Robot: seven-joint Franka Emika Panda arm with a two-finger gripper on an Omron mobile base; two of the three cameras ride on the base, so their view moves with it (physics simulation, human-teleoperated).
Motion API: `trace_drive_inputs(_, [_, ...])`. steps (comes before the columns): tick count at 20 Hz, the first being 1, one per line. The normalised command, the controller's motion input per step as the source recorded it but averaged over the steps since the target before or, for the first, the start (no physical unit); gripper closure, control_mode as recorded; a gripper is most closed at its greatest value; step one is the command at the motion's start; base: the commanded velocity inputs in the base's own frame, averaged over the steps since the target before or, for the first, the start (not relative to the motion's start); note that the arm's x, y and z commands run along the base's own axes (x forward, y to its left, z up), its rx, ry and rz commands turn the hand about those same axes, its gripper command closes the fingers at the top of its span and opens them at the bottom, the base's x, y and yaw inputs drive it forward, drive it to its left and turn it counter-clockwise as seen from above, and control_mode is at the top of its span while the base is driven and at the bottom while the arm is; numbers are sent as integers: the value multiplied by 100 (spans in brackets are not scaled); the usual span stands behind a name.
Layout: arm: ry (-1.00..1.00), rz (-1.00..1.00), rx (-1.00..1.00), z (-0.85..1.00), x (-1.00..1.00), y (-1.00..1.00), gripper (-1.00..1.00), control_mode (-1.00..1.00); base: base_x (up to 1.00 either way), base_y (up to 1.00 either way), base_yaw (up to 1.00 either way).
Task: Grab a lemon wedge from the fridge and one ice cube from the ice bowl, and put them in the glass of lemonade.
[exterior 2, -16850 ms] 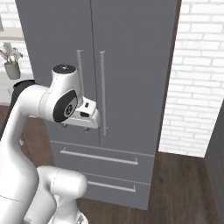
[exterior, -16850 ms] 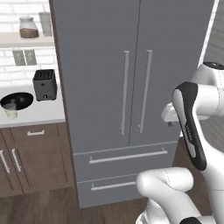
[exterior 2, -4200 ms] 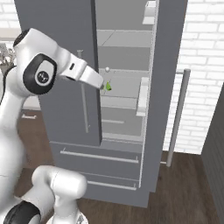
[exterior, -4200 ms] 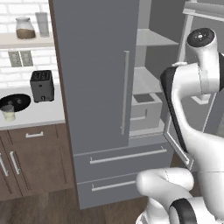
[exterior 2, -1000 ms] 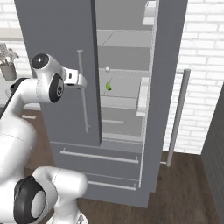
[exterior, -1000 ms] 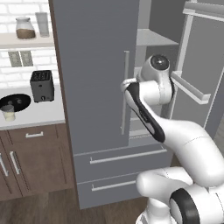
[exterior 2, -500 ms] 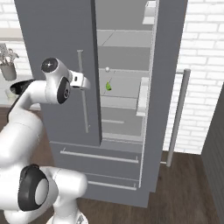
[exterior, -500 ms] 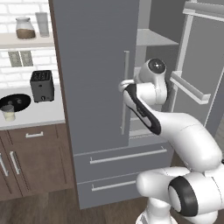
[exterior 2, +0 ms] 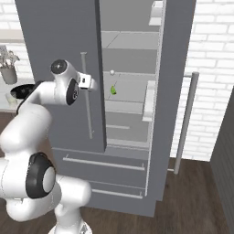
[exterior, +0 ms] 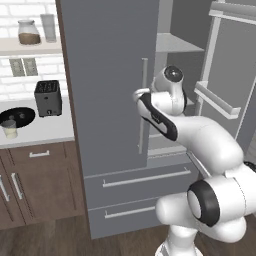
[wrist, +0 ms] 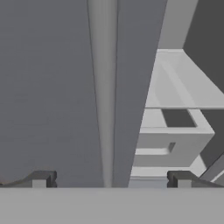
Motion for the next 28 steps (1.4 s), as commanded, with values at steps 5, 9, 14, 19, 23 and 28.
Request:
trace_drive_inputs(5, [0, 0, 2, -2, 26, 2, -100, -100, 0, 0, 0])
trace_drive_inputs(9, [0, 0, 4, -10, 25, 10, -100, -100, 0, 0, 0])
trace_drive_inputs(14, [0, 0, 2, -4, 26, 12, -100, -100, 0, 0, 0])
trace_drive_inputs(19, [0, 0, 0, -15, 23, 5, -100, -100, 0, 0, 0])
trace_drive_inputs(23, [0, 0, 0, -9, 15, 0, -100, -100, 0, 0, 0])
trace_drive_inputs(28, [0, 0, 0, -9, 26, -2, -100, -100, 0, 0, 0])
